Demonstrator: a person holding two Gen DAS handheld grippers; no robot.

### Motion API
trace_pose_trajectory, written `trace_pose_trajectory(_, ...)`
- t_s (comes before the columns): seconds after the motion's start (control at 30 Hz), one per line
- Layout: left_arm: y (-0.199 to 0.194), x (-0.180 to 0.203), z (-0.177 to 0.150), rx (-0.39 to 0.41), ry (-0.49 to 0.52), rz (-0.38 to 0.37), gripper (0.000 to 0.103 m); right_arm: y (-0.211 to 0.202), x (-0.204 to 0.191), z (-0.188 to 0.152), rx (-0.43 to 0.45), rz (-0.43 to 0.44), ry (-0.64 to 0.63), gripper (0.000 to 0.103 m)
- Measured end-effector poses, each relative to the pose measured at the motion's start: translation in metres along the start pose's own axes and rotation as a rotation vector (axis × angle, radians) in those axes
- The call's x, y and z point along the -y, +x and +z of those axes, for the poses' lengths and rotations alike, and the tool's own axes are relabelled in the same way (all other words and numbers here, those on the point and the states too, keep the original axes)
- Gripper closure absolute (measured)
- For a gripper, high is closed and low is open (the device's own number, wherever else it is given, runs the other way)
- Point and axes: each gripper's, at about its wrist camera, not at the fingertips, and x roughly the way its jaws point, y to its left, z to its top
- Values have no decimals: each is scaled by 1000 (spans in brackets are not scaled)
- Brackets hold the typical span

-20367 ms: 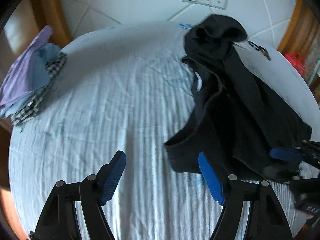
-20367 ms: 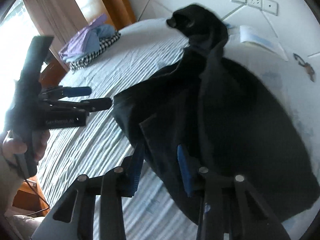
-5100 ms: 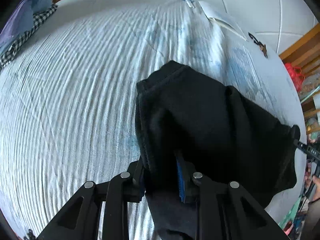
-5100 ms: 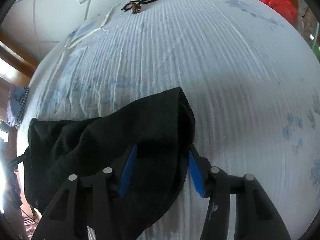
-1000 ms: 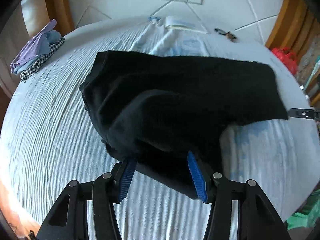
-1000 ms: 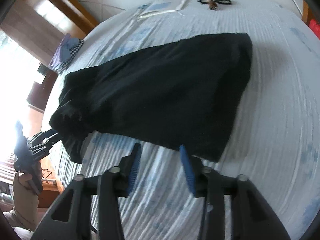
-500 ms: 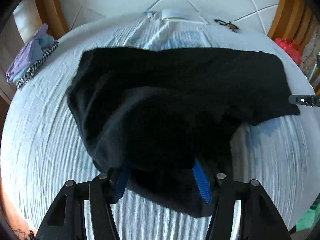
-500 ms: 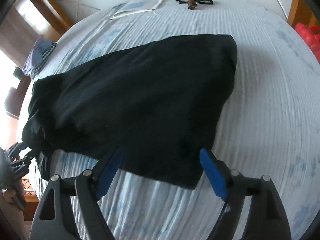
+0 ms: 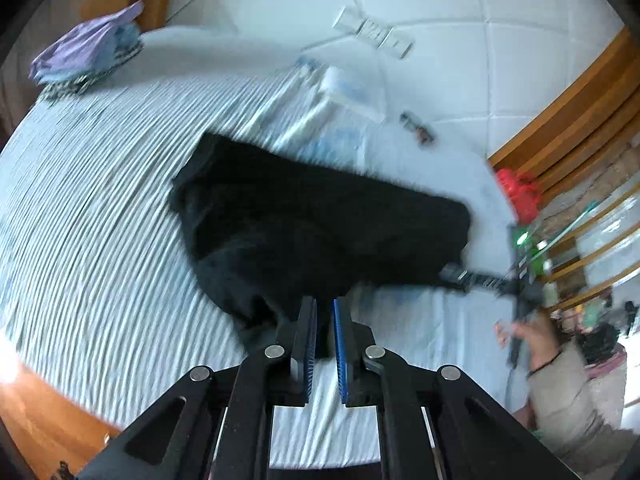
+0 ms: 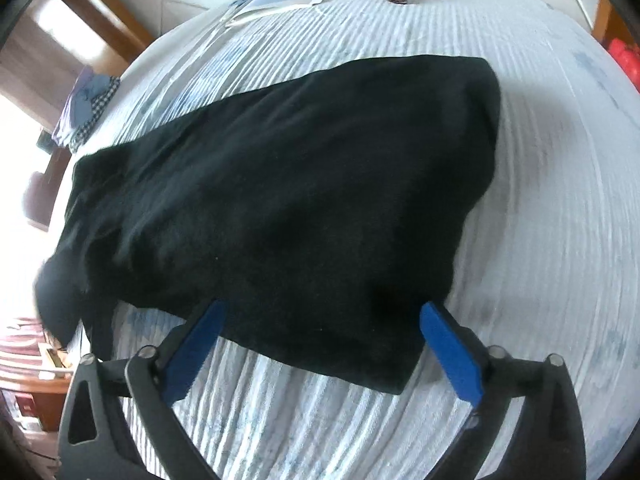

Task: Fold clothes

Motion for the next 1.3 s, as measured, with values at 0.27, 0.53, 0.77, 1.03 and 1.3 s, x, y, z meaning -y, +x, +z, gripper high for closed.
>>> trace_pose_trajectory(0.27, 27, -30, 4, 41, -25, 144, 90, -31, 5, 0, 86, 9, 15, 0)
trace_pose_trajectory(0.53, 57, -71, 80, 78, 0, 138, 60, -63, 36, 8, 172, 14, 128, 0)
trace_pose_trajectory(0.77, 113, -97, 141, 31, 79, 161, 43, -59, 52, 20, 193, -6, 256, 0)
trace_pose_trajectory(1.03, 170, -117, 153, -70, 151, 134, 43, -46, 65, 59, 229, -59, 346, 0)
trace_pose_trajectory(1.3, 174, -110, 147, -37, 151, 145, 36, -4, 83, 107, 168, -76, 297, 0)
